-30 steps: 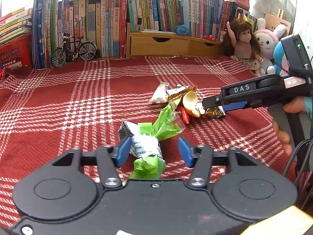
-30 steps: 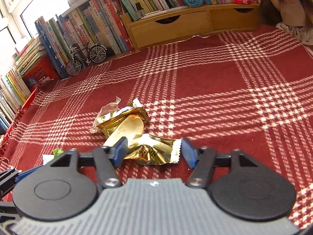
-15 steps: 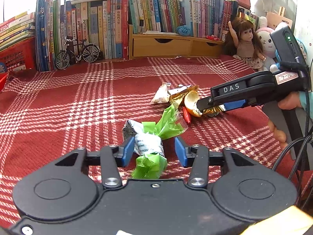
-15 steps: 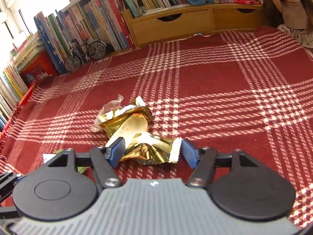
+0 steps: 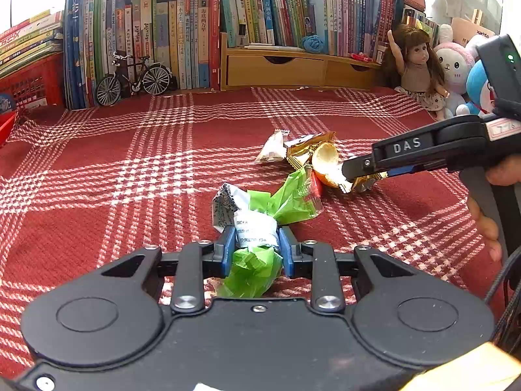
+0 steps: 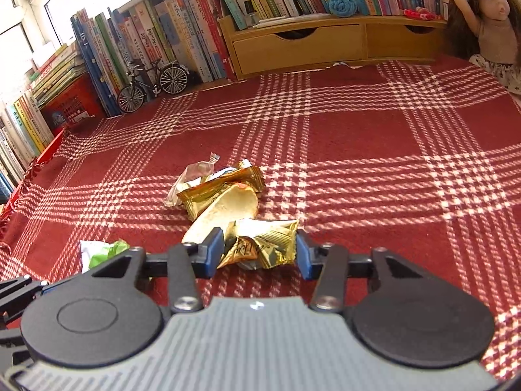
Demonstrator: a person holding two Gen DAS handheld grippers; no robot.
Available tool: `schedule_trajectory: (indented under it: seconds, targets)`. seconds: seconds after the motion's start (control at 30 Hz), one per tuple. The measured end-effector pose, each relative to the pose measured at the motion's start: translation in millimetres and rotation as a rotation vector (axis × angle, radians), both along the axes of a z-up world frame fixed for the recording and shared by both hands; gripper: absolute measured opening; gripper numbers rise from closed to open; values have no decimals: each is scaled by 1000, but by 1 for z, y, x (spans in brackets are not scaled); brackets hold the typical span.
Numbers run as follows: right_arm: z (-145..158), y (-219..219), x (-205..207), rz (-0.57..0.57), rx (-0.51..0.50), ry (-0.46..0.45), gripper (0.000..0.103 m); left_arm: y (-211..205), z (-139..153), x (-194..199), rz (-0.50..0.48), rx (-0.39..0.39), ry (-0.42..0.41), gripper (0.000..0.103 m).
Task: Collect trash
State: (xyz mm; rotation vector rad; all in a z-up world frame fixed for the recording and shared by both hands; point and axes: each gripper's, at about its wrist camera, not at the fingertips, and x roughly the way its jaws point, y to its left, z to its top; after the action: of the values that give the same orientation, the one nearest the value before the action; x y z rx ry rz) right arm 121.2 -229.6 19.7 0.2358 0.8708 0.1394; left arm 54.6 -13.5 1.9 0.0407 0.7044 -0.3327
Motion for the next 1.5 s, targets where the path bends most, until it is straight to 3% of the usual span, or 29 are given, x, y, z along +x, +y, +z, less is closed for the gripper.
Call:
schedule_trajectory:
  seconds: [0.97,1.5]
  targets:
    - [30,2,-100,125,56,-33,48,-1,18,-62,-29,-24,-10,27]
    - [26,2,-145,155,83,-18,48,11,27,-112,-34,-71,-51,27]
